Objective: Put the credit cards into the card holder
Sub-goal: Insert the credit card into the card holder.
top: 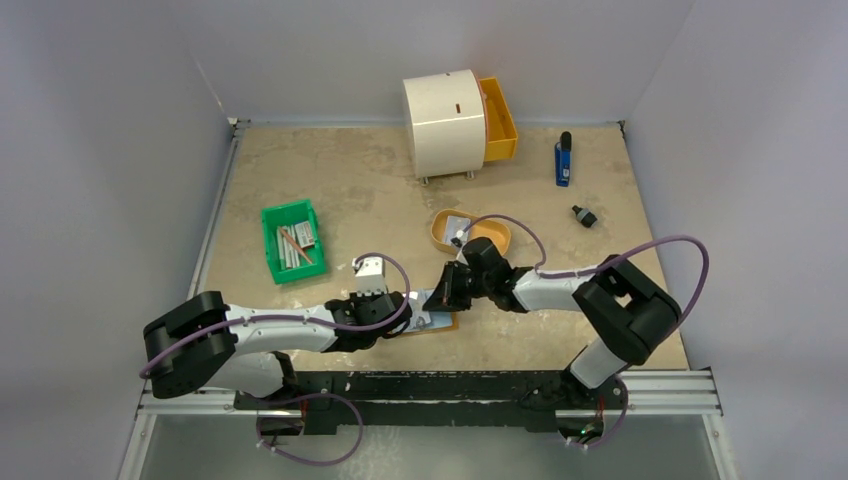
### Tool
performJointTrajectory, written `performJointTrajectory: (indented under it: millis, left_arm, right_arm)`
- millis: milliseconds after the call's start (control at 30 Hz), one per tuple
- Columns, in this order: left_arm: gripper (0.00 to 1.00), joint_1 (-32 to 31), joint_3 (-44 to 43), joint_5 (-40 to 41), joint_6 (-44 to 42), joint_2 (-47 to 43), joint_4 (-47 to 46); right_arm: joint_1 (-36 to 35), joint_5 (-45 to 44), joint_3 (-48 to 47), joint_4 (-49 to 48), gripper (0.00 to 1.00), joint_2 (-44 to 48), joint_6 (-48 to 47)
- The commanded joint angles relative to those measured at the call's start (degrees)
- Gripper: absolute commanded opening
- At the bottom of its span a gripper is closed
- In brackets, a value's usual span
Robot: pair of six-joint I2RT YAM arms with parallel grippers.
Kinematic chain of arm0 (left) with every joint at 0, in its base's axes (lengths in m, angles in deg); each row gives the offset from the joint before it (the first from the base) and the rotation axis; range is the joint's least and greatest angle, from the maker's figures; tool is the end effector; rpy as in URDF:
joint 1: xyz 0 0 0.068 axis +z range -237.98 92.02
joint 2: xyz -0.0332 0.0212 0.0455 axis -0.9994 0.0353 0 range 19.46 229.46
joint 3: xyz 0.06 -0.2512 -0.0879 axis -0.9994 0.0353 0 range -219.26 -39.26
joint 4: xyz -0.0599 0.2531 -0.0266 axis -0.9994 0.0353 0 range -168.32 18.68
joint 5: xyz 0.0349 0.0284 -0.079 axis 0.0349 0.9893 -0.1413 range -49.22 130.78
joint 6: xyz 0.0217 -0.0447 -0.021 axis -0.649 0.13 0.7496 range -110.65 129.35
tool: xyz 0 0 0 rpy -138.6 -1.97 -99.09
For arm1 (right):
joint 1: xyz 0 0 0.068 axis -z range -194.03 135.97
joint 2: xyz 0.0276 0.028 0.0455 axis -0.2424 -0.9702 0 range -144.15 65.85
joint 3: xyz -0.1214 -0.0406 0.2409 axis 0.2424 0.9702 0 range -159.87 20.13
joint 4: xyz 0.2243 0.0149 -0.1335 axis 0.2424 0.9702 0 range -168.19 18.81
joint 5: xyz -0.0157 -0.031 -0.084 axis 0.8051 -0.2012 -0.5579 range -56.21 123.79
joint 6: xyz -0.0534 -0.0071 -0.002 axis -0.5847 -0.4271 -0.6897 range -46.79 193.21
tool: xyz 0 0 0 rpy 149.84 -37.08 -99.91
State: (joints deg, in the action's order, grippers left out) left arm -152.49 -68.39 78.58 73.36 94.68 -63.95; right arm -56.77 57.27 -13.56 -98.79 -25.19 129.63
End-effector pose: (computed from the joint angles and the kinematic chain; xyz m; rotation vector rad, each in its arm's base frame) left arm 0.1128 -0.1857 0.1449 -0.2001 2.3295 -0.2066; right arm 0.2056 0.2093 0.1397 0.0394 2.5336 1.3013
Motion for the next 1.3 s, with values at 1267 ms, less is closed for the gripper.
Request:
performJointTrajectory:
  millis: [1267]
  left_arm:
    - [0.02, 0.26, 0.37, 0.11, 0.94, 0.21, -1.04]
  right_arm:
    - [0.22, -2.66, 0.57, 7.22, 0.0, 9.7, -3.95]
